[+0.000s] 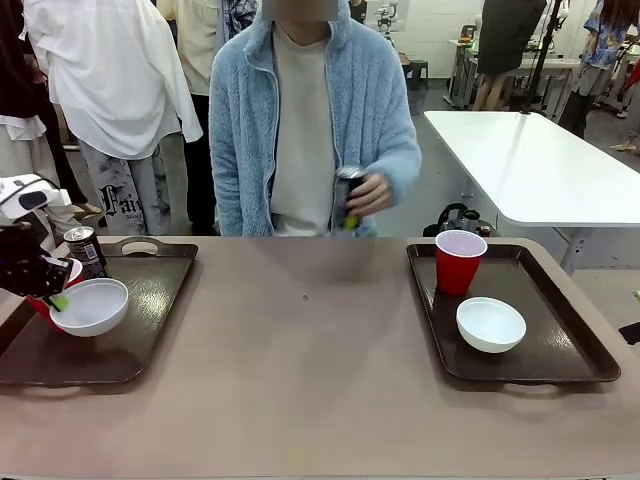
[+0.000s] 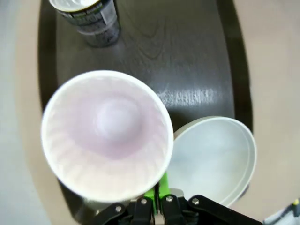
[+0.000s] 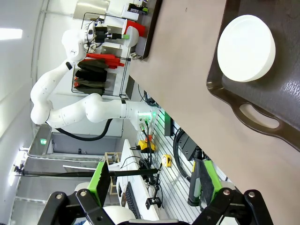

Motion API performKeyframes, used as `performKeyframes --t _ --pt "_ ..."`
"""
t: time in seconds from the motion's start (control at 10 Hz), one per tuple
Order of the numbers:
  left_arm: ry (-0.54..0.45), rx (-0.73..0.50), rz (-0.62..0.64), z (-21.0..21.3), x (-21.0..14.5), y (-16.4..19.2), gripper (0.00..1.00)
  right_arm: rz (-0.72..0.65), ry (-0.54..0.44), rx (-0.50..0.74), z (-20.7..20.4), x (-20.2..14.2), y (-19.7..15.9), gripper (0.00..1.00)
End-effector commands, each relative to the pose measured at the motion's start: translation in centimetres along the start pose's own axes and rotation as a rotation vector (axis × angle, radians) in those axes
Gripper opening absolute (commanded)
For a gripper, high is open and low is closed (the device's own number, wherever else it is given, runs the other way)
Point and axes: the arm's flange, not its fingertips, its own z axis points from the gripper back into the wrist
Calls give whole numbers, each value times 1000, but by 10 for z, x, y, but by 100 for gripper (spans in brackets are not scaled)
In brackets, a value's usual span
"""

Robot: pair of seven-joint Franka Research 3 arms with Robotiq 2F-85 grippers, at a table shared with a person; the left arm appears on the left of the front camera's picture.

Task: Prepare tableware on both trays.
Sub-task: Pick up a Picnic Bowl from the table and place it on a Handle tray.

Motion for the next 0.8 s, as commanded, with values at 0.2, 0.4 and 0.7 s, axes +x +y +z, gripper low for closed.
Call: performKeyframes --t 0.2,0.4,0.7 --pt "28 60 -28 -47 -44 -2 0 14 8 -1 0 -2 -1 100" --pt "60 71 -56 -55 -48 -4 0 14 8 -1 0 -2 -1 100" --pt "67 37 -86 -41 -56 -10 100 14 8 -1 0 -2 -1 100"
